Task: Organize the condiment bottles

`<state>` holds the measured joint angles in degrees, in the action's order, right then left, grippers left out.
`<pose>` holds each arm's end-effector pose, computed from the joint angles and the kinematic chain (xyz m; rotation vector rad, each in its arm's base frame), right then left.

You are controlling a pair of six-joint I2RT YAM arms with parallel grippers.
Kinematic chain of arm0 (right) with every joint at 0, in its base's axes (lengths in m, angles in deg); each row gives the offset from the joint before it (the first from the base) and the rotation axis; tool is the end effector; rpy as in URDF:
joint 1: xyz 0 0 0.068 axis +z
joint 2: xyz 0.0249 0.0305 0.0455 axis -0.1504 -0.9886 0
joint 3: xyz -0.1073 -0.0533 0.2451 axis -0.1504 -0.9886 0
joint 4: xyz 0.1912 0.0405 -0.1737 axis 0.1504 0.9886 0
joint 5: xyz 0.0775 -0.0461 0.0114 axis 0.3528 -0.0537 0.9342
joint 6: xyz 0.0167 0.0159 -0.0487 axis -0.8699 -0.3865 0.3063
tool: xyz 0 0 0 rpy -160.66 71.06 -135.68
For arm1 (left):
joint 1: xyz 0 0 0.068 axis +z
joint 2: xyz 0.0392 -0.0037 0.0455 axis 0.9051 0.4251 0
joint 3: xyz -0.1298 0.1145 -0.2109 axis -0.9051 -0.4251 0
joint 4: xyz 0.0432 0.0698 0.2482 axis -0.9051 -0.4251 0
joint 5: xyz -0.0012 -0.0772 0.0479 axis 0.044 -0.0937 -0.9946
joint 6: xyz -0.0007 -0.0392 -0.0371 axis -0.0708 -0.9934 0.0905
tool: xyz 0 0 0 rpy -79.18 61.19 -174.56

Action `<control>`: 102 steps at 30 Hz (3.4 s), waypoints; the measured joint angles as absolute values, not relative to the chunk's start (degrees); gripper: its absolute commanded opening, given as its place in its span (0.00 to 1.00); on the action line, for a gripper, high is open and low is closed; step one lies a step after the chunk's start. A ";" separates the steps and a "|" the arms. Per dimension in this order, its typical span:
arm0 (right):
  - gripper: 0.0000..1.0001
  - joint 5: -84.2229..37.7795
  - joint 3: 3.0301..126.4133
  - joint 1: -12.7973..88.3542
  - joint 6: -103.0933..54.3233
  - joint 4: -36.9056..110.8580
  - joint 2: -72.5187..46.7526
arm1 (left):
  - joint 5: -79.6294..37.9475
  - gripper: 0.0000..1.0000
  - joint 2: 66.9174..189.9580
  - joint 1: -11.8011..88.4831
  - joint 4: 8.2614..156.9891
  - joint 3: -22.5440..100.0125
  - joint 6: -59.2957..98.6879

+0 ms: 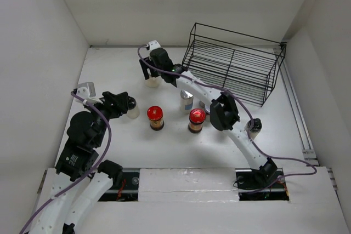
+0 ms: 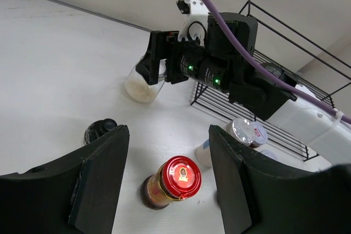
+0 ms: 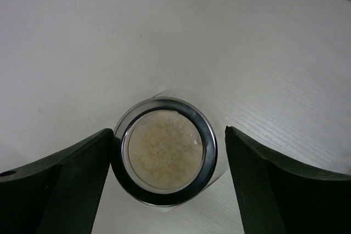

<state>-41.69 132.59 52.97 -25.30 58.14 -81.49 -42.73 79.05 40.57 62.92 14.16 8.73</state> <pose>0.4299 0.4103 0.2290 -0.5368 1.9987 0.3694 0.0917 -0.0321 0.3827 -0.1707 1.5125 -0.4772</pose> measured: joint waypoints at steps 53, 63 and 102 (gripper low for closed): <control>0.42 -40.38 121.05 42.28 -25.03 45.66 -43.17 | -41.62 0.53 78.55 40.57 63.16 14.16 9.43; 0.42 -40.51 108.81 36.40 -25.08 49.59 -42.30 | -41.27 0.53 78.55 40.57 63.22 14.16 9.43; 0.83 -45.89 90.97 37.19 -24.36 46.82 -42.08 | -41.16 0.53 78.59 40.57 63.99 14.16 9.43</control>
<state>-45.89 90.97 37.19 -24.36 46.82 -42.08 -41.16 78.59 40.57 63.99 14.16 9.43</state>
